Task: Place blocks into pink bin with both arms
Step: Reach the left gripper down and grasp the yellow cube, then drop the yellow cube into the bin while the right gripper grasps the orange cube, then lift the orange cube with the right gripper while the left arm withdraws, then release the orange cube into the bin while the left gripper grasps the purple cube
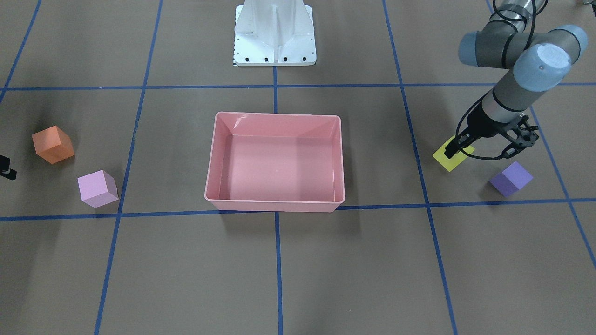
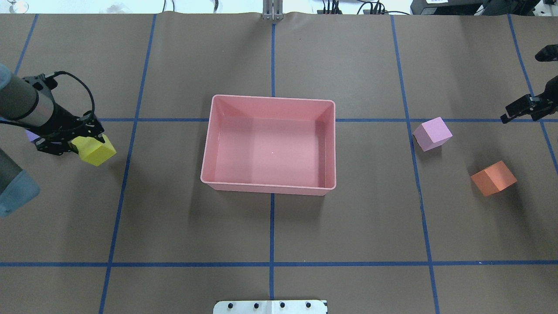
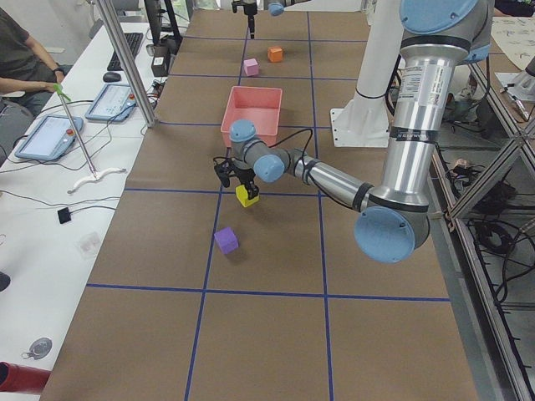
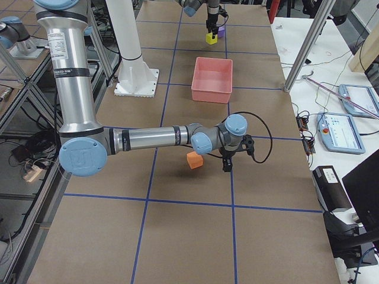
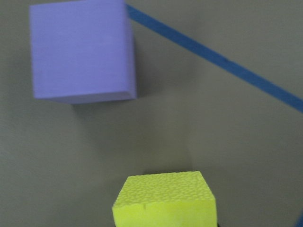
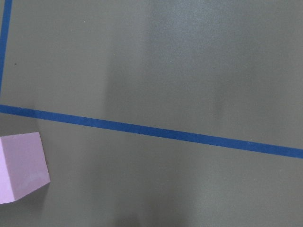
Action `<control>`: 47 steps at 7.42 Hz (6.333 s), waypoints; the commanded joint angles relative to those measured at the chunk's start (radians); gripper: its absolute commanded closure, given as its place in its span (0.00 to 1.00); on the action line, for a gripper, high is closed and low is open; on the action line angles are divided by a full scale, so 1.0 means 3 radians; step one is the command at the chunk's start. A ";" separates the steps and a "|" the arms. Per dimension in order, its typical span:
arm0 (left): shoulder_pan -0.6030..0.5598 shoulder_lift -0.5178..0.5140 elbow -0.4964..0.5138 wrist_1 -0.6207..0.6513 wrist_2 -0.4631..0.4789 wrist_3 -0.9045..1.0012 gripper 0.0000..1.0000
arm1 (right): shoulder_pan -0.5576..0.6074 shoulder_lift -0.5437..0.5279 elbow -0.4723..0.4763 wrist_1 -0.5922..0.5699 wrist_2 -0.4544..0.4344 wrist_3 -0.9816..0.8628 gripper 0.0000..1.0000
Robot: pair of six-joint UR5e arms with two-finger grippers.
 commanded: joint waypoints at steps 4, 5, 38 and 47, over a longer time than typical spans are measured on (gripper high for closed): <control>0.0451 -0.1821 0.0090 0.1104 -0.0082 -0.1067 1.00 | -0.0431 -0.0785 0.0895 0.0057 -0.0116 -0.0024 0.00; 0.0579 -0.2016 0.0325 0.1104 0.0072 -0.1113 1.00 | -0.0590 -0.0821 0.0896 0.0119 -0.0223 -0.0029 0.00; -0.0867 0.0120 0.1040 -0.0232 0.0054 0.1532 0.00 | -0.2228 0.1975 0.0697 -0.1036 -0.1594 0.2978 0.20; -0.0514 0.0104 0.1171 -0.0369 -0.0065 0.1370 0.01 | -0.2187 0.1960 0.0738 -0.1031 -0.1717 0.2952 0.00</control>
